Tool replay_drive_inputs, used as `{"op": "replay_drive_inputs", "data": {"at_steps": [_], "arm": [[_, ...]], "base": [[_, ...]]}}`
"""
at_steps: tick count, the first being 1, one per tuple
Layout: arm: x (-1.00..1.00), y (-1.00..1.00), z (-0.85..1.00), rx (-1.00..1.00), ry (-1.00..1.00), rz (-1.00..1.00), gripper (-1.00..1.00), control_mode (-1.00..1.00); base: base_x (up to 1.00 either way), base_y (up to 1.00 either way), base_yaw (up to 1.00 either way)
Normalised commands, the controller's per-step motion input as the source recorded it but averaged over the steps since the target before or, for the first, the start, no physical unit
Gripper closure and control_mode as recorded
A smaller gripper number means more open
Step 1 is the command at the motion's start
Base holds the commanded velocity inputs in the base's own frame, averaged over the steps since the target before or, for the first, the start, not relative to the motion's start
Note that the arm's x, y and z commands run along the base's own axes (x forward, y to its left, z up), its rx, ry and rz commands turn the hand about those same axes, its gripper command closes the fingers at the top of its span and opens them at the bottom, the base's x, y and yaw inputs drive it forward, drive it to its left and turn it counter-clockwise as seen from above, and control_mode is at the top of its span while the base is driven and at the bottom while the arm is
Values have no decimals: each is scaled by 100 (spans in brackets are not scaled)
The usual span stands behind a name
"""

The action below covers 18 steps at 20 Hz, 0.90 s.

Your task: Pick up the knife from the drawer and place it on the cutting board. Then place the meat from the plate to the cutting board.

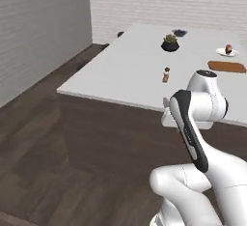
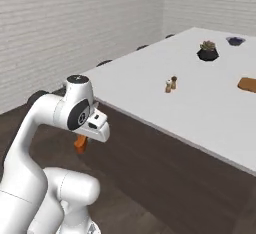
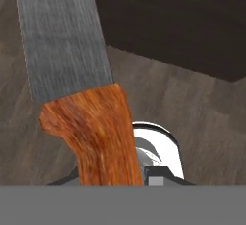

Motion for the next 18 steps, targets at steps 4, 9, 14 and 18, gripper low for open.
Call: {"op": "replay_drive_inputs", "data": {"at_steps": [4, 9, 14, 18], "arm": [[0, 0, 0, 0, 0, 0, 100, 100], [0, 0, 0, 0, 0, 0, 100, 100], [0, 0, 0, 0, 0, 0, 100, 100], [0, 0, 0, 0, 0, 0, 100, 100]], "base": [[0, -46, -82], [9, -87, -54], [35, -100, -2], [53, -100, 13]]}}
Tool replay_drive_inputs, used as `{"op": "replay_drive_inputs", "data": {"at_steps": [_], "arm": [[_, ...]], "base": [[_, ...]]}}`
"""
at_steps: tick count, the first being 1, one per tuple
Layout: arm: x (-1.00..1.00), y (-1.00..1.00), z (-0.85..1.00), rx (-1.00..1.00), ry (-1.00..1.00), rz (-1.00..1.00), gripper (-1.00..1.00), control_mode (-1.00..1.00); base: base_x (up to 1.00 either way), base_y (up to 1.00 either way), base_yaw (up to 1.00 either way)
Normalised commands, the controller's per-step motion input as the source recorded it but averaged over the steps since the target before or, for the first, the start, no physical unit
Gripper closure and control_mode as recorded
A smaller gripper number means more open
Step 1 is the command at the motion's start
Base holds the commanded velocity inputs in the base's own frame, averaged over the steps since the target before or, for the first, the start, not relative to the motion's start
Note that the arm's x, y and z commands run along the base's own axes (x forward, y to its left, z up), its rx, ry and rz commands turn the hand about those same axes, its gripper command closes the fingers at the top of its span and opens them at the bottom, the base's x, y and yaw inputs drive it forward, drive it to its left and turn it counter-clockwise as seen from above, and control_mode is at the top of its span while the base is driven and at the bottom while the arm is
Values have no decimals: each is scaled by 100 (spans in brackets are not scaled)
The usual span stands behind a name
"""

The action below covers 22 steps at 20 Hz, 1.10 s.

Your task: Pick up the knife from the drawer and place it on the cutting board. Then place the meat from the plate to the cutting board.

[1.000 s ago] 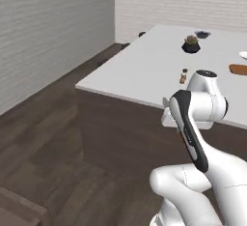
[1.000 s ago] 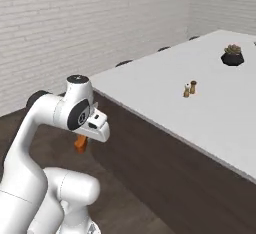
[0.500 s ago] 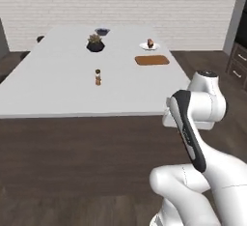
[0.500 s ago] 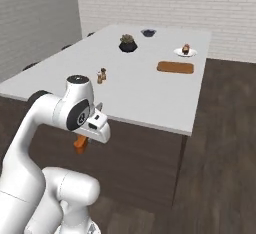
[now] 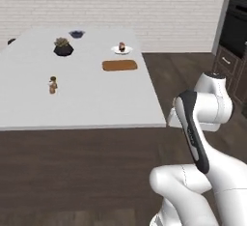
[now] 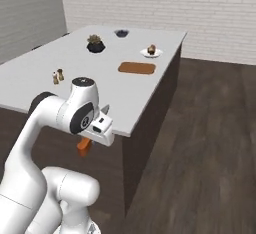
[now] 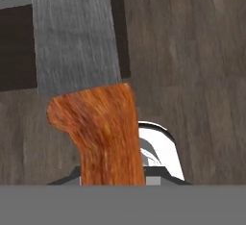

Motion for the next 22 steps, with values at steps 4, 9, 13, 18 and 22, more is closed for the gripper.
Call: {"op": "replay_drive_inputs", "data": {"at_steps": [4, 9, 13, 18, 22], "arm": [[0, 0, 0, 0, 0, 0, 100, 100], [0, 0, 0, 0, 0, 0, 100, 100], [0, 0, 0, 0, 0, 0, 100, 100], [0, 0, 0, 0, 0, 0, 100, 100], [0, 0, 0, 0, 0, 0, 100, 100]], "base": [[57, -100, 11], [76, -100, 14], [85, -100, 29], [80, -98, 38], [78, -76, 49]]}}
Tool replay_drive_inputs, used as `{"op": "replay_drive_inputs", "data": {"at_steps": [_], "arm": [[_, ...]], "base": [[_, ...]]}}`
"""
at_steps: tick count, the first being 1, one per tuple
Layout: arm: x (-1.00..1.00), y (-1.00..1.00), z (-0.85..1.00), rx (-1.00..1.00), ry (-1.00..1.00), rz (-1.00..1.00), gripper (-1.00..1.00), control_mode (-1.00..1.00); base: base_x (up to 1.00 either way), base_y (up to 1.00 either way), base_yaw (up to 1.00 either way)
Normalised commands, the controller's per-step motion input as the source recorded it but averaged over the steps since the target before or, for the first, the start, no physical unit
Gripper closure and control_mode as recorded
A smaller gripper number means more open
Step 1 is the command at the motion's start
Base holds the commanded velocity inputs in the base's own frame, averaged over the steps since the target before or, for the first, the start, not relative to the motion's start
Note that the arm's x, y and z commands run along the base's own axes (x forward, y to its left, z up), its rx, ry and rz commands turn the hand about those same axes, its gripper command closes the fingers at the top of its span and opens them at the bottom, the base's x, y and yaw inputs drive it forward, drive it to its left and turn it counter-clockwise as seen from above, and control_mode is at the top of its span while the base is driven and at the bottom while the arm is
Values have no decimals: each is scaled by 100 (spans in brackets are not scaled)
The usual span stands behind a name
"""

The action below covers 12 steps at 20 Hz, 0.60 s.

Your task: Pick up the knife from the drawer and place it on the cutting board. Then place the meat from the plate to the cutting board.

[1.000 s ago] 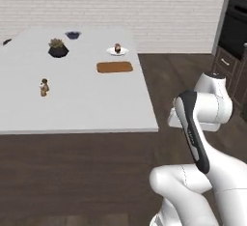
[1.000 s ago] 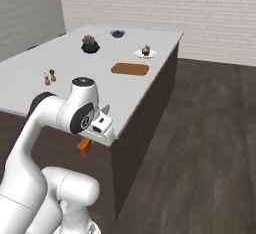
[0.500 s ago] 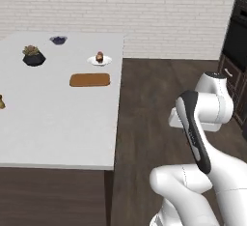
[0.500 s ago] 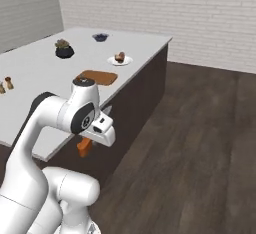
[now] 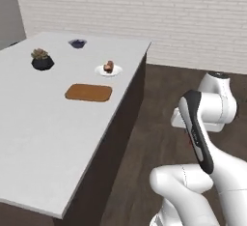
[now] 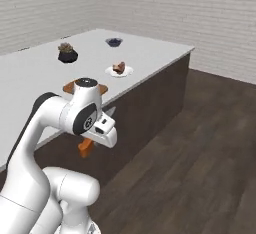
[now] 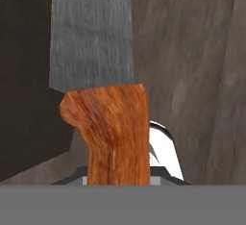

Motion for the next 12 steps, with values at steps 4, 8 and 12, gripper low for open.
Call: {"op": "replay_drive_inputs", "data": {"at_steps": [4, 8, 12], "arm": [[0, 0, 0, 0, 0, 0, 100, 100], [0, 0, 0, 0, 0, 0, 100, 100], [0, 0, 0, 0, 0, 0, 100, 100]], "base": [[75, -68, 54], [67, -69, 56], [49, -82, 52]]}}
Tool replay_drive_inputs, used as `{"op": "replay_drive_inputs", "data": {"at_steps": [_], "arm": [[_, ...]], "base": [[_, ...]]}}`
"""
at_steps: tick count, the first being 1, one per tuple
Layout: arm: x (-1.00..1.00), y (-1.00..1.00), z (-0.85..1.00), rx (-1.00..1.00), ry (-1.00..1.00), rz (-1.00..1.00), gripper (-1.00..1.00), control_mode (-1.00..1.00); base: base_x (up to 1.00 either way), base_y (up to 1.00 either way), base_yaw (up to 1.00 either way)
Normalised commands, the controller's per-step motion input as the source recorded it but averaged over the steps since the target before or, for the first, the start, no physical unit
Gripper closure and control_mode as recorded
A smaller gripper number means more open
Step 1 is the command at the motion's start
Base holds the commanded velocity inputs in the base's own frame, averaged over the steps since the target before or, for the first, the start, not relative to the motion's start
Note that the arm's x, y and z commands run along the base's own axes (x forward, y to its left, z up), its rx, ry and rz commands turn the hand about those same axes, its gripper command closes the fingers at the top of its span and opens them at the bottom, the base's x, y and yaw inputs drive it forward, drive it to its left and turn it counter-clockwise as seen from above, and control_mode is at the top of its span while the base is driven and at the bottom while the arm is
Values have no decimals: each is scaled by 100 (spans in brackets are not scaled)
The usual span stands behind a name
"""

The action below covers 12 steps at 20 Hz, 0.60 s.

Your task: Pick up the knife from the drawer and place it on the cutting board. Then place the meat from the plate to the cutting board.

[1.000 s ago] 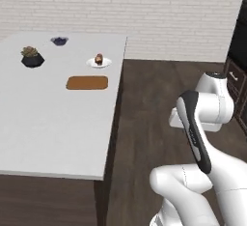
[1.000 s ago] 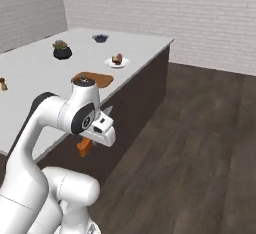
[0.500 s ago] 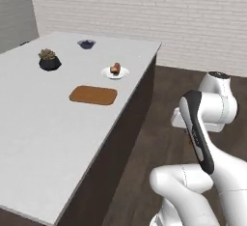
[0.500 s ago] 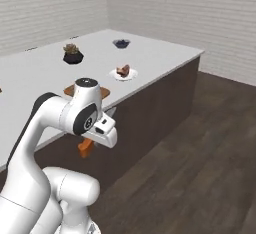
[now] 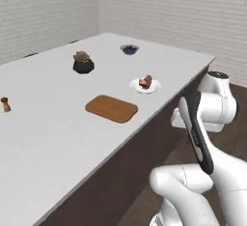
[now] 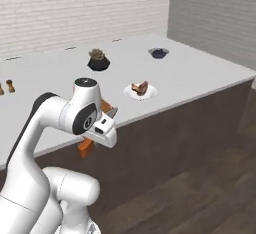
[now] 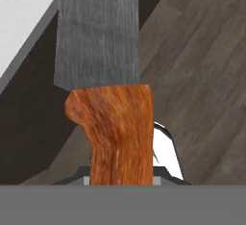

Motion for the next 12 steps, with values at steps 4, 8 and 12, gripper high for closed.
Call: {"op": "replay_drive_inputs", "data": {"at_steps": [4, 8, 12], "arm": [[0, 0, 0, 0, 0, 0, 100, 100], [0, 0, 0, 0, 0, 0, 100, 100], [0, 0, 0, 0, 0, 0, 100, 100]], "base": [[45, -81, 52], [32, -67, 60], [15, -64, 64]]}}
